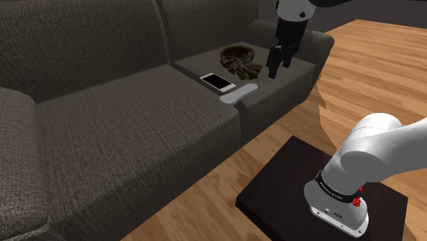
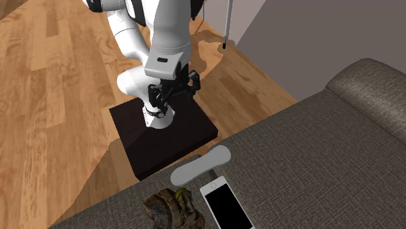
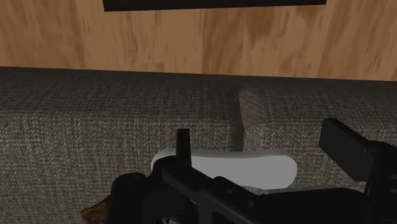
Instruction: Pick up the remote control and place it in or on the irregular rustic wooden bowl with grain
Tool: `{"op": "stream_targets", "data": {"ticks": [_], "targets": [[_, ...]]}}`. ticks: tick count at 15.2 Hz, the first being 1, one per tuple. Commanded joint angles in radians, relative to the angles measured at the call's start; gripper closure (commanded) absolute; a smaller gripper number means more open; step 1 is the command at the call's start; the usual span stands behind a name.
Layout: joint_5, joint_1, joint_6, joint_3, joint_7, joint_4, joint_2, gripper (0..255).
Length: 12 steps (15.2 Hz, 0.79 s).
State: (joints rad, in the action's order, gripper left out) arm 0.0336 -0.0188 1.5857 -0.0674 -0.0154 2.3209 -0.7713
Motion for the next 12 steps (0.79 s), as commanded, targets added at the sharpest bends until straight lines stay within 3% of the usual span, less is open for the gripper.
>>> {"op": "stream_targets", "data": {"ticks": [1,7,12], "targets": [[0.000,0.000,0.000,0.000,0.000,0.000,0.000,0],[0.076,0.141,0.165,0.191,0.562,0.003,0.160,0],[0.080,0.263,0.275,0.314,1.022,-0.053,0.336,0]]}}
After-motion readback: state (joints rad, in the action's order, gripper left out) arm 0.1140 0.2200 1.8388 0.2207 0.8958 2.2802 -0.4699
